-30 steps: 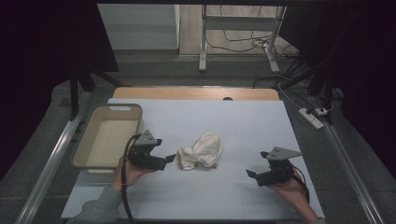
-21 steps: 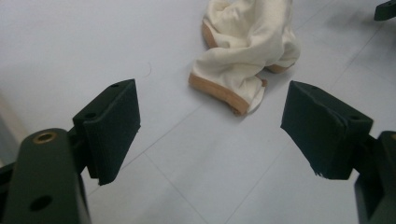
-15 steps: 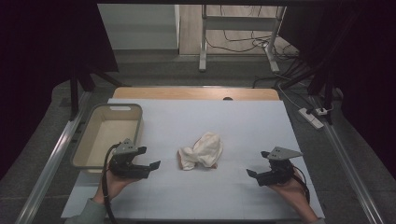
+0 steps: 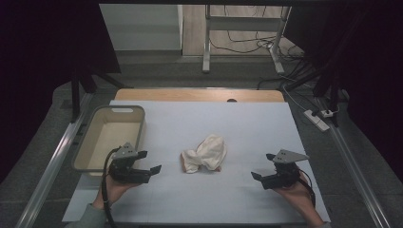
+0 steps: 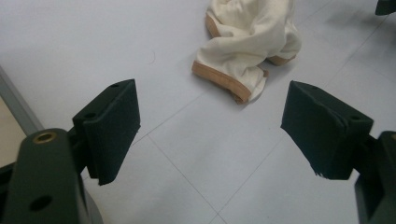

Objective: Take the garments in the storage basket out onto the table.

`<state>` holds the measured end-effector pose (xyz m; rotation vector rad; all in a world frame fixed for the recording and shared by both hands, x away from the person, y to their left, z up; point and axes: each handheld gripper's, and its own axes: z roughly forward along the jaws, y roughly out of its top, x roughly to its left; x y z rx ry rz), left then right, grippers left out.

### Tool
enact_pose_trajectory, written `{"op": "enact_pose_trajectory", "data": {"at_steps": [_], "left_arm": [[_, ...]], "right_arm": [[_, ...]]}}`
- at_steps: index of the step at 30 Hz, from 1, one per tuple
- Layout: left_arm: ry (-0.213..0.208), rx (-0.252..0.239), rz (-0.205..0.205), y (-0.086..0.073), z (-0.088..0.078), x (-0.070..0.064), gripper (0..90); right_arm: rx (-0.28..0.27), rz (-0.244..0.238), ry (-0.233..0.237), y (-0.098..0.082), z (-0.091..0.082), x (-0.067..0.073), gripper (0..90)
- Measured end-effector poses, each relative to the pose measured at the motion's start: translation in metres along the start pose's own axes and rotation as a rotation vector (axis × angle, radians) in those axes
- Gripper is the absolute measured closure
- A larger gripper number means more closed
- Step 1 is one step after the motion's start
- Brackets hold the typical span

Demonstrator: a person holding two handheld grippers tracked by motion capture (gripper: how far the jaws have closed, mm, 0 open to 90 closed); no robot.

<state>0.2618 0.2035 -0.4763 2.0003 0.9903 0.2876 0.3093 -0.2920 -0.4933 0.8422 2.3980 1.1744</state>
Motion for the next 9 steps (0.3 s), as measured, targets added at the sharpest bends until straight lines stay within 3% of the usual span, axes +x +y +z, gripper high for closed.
{"op": "enact_pose_trajectory", "data": {"at_steps": [9], "left_arm": [[-0.002, 0.005, 0.006, 0.0004, 0.0021, -0.0013, 19.2]], "right_arm": [[-0.001, -0.007, -0.001, 0.0004, -0.0007, 0.0009, 7.1]]}}
